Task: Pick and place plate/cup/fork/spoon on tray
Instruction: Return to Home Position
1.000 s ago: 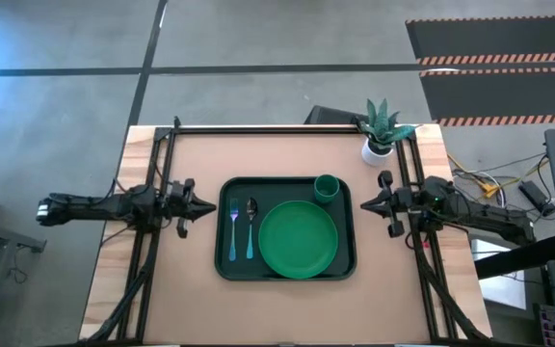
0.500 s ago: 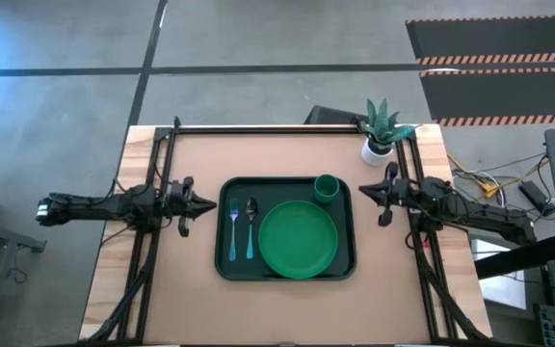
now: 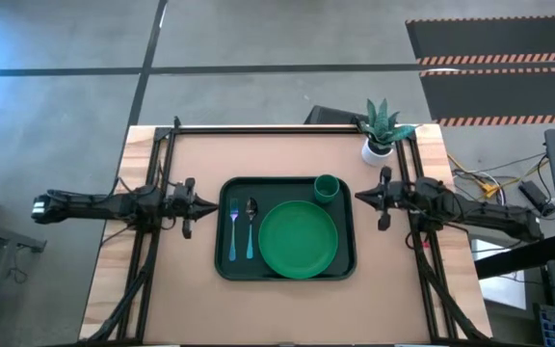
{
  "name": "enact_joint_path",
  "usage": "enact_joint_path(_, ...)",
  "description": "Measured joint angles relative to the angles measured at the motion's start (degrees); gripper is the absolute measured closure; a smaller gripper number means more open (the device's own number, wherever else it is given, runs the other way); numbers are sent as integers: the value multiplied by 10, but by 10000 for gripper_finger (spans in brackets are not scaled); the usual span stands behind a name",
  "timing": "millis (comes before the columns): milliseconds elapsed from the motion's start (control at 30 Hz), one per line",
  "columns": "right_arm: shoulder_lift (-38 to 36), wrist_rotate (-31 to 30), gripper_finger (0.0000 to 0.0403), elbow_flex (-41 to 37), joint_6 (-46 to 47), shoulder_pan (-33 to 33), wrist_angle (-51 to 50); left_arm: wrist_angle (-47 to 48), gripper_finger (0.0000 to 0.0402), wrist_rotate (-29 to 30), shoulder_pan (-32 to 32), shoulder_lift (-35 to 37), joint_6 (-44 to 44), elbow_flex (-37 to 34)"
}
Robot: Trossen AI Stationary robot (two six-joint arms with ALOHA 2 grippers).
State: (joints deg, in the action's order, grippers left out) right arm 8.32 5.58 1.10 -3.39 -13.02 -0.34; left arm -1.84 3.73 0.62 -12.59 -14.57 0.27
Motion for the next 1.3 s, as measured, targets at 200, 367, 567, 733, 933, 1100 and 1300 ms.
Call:
enact_joint_path(200,-3,76,394,0,5,16,12,-30,402,-2,0,-6,1,2)
enact_joint_path(367,-23,75,394,1,-10,16,11,-32,402,-2,0,-3,19,5)
enact_joint_path(567,-54,65,394,16,-24,16,-31,-16,402,-43,0,4,4,13)
enact_joint_path(733,-81,68,394,51,-31,16,-139,32,402,-78,0,11,11,38)
enact_joint_path(933,-83,72,394,82,-51,16,-181,53,402,-78,0,34,11,25)
enact_joint_path(1100,-83,86,394,60,-35,17,-171,40,402,-78,0,53,10,17)
enact_joint_path(1300,-83,98,394,41,-51,17,-123,40,402,-84,0,63,18,16)
